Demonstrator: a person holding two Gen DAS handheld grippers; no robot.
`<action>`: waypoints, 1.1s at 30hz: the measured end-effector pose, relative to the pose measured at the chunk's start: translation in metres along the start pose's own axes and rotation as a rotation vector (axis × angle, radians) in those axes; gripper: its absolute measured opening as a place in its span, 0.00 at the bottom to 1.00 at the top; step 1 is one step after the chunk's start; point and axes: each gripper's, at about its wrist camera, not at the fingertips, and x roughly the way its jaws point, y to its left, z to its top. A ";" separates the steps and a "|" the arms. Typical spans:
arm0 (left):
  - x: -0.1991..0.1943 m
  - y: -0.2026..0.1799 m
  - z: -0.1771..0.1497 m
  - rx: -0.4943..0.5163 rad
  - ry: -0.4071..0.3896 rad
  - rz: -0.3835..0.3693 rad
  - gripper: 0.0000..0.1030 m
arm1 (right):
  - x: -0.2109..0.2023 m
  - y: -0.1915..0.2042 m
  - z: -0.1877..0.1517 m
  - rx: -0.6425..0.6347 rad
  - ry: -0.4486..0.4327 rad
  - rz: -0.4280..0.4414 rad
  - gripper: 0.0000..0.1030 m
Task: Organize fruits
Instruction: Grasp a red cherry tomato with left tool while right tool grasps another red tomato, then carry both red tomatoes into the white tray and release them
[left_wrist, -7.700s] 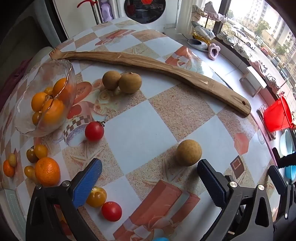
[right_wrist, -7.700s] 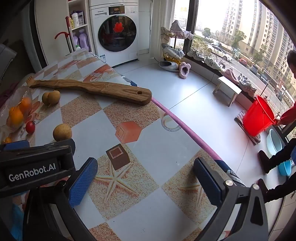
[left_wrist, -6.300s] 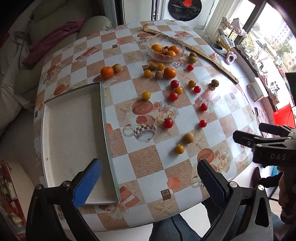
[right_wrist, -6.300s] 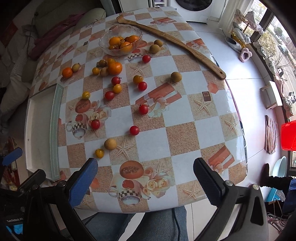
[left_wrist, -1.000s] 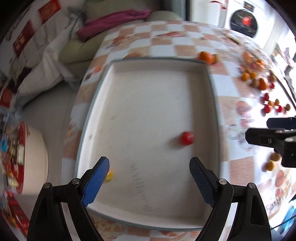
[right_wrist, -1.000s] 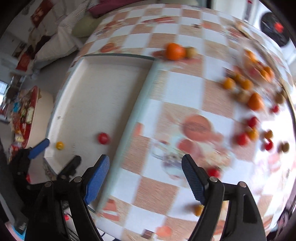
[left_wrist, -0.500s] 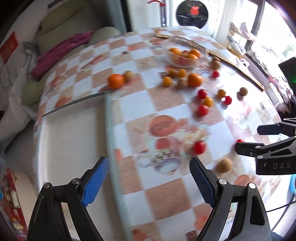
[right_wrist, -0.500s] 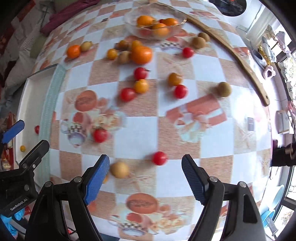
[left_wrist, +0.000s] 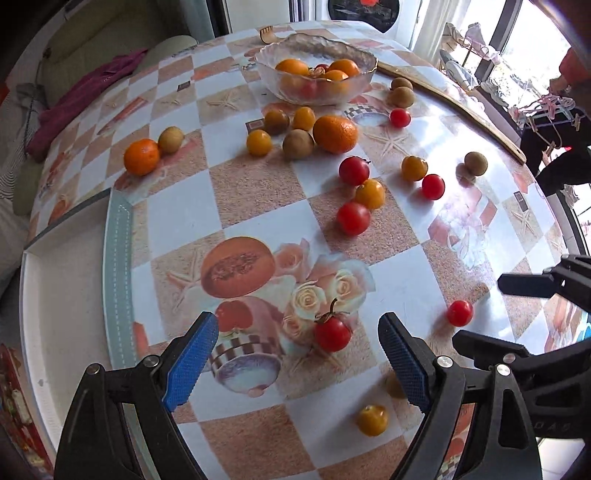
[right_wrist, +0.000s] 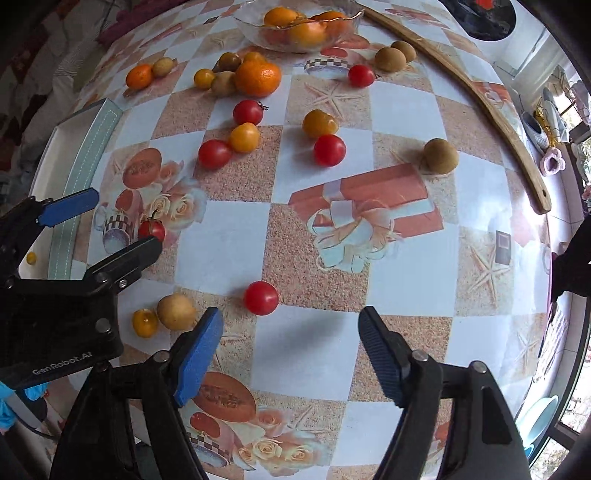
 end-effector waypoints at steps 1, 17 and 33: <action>0.002 -0.001 0.001 -0.006 0.006 -0.002 0.87 | 0.002 0.001 0.000 -0.013 0.002 0.002 0.60; 0.010 -0.027 -0.001 -0.062 0.043 -0.015 0.22 | 0.004 0.017 0.000 -0.189 -0.018 -0.072 0.20; -0.041 0.020 -0.013 -0.223 -0.026 -0.084 0.22 | -0.032 0.010 0.022 -0.140 -0.030 -0.003 0.20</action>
